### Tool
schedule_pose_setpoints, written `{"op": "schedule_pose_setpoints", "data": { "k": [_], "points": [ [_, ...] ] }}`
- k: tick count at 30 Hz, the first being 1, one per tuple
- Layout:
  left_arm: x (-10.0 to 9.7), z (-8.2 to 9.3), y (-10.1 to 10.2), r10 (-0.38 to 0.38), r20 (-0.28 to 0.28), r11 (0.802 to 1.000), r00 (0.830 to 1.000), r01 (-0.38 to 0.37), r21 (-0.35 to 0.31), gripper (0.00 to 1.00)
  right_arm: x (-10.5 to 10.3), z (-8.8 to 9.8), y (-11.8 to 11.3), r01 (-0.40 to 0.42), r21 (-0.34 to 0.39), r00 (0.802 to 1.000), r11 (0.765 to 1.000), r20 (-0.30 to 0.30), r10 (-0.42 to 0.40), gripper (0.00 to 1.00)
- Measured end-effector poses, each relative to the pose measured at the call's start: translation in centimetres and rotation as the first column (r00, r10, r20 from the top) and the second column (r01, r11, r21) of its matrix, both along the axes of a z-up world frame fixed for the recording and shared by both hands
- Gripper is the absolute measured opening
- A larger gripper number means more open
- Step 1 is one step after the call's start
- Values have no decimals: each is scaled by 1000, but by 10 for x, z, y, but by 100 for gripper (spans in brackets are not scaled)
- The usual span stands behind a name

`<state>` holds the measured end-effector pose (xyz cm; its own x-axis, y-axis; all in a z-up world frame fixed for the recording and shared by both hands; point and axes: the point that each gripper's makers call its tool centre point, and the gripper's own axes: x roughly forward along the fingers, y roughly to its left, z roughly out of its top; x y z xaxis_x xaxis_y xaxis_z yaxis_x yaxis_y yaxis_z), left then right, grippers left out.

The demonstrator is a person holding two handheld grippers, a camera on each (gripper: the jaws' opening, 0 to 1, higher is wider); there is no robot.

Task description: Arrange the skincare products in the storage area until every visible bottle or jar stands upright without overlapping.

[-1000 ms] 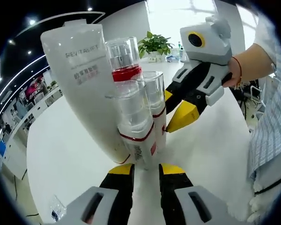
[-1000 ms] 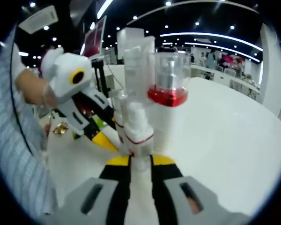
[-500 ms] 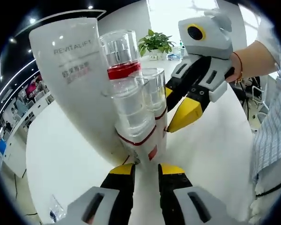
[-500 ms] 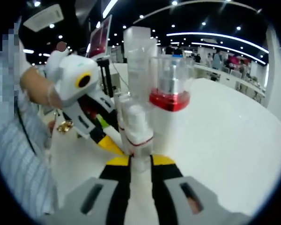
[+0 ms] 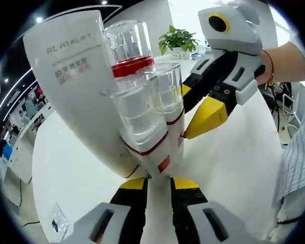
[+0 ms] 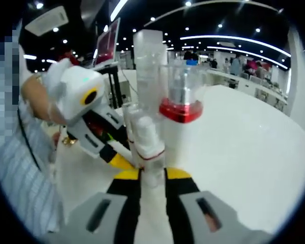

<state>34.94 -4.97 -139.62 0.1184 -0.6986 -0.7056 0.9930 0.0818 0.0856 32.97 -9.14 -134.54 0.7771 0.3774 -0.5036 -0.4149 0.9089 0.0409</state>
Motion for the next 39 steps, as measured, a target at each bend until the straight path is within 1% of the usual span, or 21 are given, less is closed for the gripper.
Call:
{"op": "schedule_pose_setpoints", "data": {
  "k": [2,5,11,29,39],
  "points": [
    [0,0,0,18,-10,1000,1000,-18,-2,18,0,0,0,3,-1,1000,1000,-2,-3,16],
    [-2,1,-1,14,5,1000,1000,-14,-4,18,-1,-1,-1,9,-4,1000,1000,-4,-9,16],
    [-4,1,-1,14,6,1000,1000,-14,-4,18,-2,-1,-2,13,-3,1000,1000,-5,-13,16],
    [-6,3,2,24,24,1000,999,-24,3,18,1,-1,0,-20,9,1000,1000,-4,20,17],
    [-6,2,3,34,17,999,999,-34,7,18,2,-2,1,-33,10,999,999,-8,33,17]
  ]
}}
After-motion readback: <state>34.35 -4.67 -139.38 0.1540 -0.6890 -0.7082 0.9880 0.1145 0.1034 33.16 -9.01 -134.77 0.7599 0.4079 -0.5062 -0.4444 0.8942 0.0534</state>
